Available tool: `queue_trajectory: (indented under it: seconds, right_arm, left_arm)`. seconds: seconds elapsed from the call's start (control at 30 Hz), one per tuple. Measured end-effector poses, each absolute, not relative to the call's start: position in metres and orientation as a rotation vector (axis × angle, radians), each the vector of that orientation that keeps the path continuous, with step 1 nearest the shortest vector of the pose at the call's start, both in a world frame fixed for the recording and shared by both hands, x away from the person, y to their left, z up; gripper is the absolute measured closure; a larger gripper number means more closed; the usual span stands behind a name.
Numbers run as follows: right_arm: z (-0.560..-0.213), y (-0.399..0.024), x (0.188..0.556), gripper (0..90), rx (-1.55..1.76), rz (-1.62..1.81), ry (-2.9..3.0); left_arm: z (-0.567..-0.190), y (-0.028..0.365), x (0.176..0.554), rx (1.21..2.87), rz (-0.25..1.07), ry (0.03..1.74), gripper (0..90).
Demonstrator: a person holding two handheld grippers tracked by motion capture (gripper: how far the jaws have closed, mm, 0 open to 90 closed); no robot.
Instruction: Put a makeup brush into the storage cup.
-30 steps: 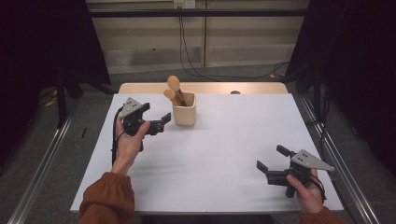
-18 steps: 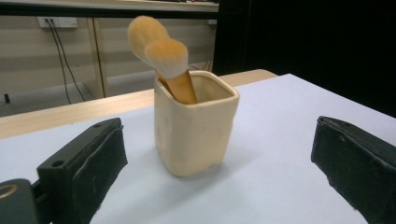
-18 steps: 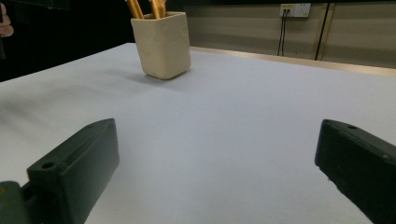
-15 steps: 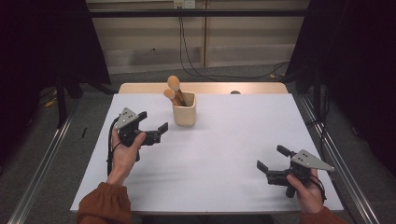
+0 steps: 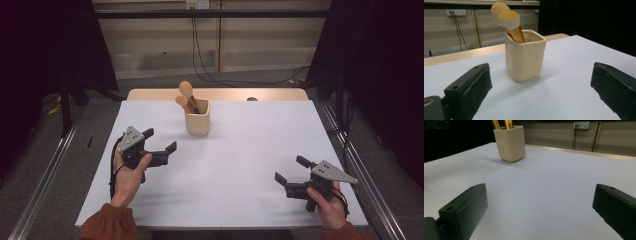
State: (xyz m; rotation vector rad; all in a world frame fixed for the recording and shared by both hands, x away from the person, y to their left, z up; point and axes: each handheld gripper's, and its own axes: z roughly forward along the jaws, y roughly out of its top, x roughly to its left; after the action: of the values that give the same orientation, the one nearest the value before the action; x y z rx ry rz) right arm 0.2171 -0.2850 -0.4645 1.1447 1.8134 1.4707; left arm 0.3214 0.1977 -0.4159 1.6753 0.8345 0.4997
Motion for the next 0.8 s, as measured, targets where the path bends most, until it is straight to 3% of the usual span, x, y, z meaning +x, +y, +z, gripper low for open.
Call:
queue_trajectory:
  seconds: [0.8]
  right_arm:
    - [-0.464, -0.286, 0.216, 0.0, 1.144, 1.468, 1.809]
  left_arm:
    - [-0.43, 0.221, 0.275, 1.717, 0.518, 0.815, 2.9]
